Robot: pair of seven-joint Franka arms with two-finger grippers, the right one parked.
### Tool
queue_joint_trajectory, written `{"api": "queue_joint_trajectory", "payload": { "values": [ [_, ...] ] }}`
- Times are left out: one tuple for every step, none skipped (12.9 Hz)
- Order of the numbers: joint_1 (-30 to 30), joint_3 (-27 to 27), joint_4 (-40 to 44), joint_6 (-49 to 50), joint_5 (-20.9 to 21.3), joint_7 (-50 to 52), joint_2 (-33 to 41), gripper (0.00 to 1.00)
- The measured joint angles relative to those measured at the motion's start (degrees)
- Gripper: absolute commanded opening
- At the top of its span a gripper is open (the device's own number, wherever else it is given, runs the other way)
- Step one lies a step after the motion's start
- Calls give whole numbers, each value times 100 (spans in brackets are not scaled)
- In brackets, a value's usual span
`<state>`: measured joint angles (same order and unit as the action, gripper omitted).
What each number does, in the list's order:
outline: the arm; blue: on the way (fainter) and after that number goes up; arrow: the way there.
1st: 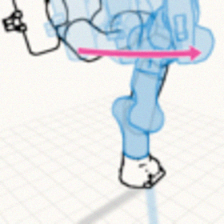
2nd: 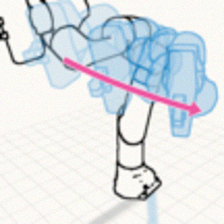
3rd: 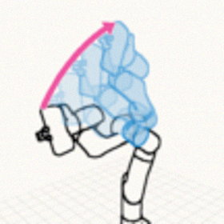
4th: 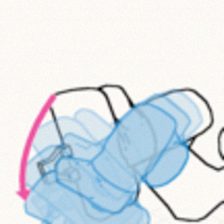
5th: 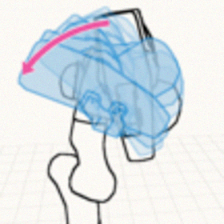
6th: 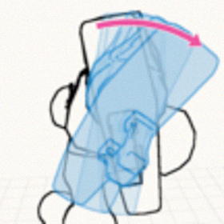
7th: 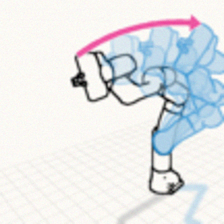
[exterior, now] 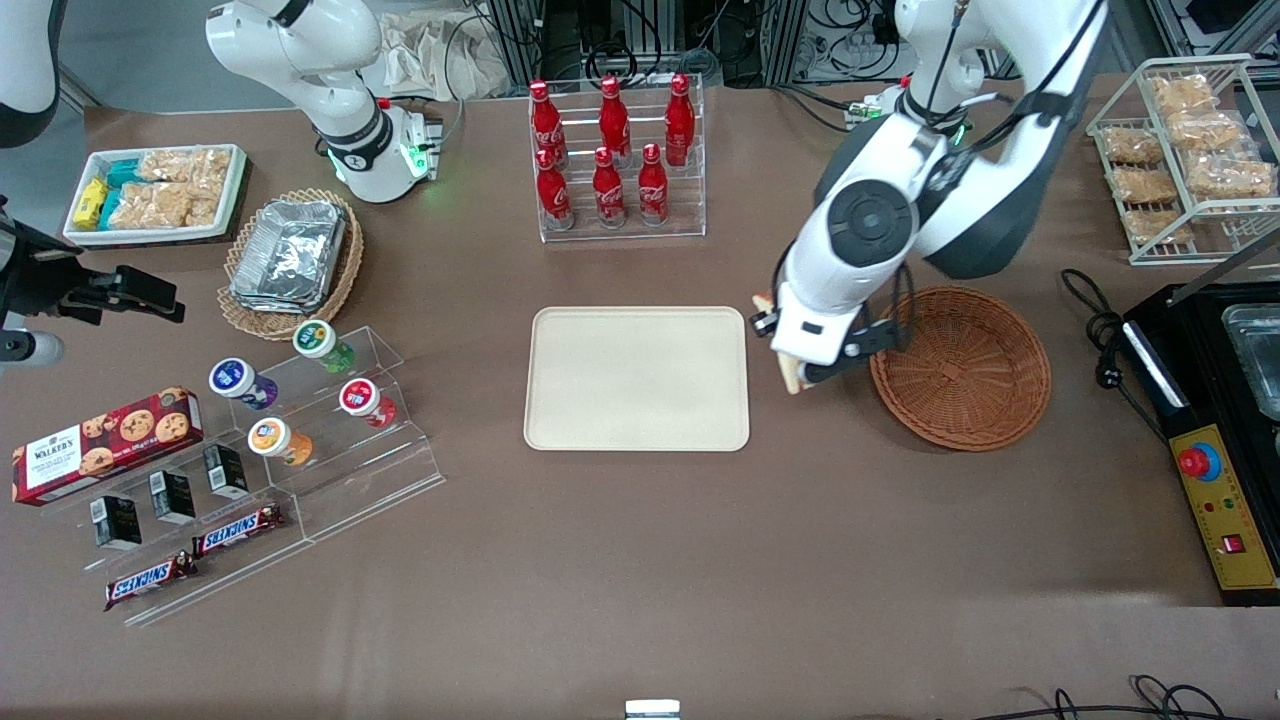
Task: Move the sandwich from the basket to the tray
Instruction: 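Carry the held sandwich over to the cream tray, then lower the sandwich onto the tray and open the left gripper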
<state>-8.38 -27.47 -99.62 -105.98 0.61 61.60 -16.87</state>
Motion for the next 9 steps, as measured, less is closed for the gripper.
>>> {"api": "queue_joint_trajectory", "payload": {
  "values": [
    [-96,-2,-165,-301,13,20,-103,0],
    [-181,-1,-282,-532,72,26,-212,0],
    [-268,-1,-348,-703,203,28,-343,0],
    [-353,-1,-377,-848,384,31,-502,0],
    [-443,0,-385,-1009,555,33,-688,0],
    [-521,0,-389,-1179,721,36,-891,0],
    [-579,2,-391,-1334,905,41,-1100,0],
    [-622,3,-391,-1491,1058,42,-1296,0],
    [-655,2,-390,-1643,1168,42,-1457,0]
  ]
}}
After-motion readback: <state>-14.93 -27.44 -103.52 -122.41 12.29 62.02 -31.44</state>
